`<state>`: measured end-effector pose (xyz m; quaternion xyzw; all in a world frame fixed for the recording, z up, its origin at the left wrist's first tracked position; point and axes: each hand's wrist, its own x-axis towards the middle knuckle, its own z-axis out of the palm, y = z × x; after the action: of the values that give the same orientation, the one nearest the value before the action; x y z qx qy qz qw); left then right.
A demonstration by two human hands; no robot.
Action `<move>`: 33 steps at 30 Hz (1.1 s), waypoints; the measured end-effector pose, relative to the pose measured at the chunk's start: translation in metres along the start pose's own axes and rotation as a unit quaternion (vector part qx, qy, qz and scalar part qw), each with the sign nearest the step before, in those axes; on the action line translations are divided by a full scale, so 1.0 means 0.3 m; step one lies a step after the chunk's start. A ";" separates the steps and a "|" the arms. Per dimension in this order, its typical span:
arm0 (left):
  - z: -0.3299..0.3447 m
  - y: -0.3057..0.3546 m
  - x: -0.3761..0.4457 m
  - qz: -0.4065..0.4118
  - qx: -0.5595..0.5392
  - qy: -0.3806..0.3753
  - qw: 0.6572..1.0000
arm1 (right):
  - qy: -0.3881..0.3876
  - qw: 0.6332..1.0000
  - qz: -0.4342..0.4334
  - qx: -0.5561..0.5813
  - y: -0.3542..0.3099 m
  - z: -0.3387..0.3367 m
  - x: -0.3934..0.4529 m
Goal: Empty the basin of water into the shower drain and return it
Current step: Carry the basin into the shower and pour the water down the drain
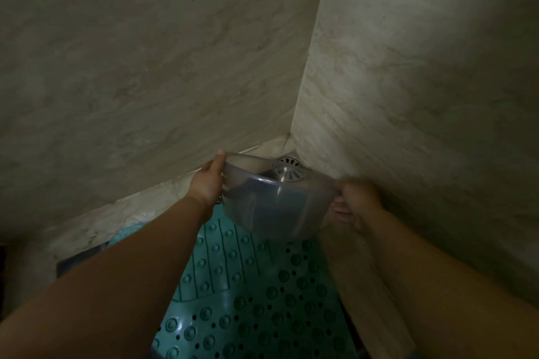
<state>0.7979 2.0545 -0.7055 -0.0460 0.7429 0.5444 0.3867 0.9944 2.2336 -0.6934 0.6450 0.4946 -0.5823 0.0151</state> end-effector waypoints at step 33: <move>0.017 0.000 0.012 -0.005 -0.004 -0.024 1.000 | -0.042 0.995 -0.018 0.089 -0.002 0.010 0.002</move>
<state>0.7982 2.0602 -0.7082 -0.0387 0.7311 0.5462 0.4069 0.9917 2.2325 -0.6944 0.6099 0.4514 -0.6505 -0.0325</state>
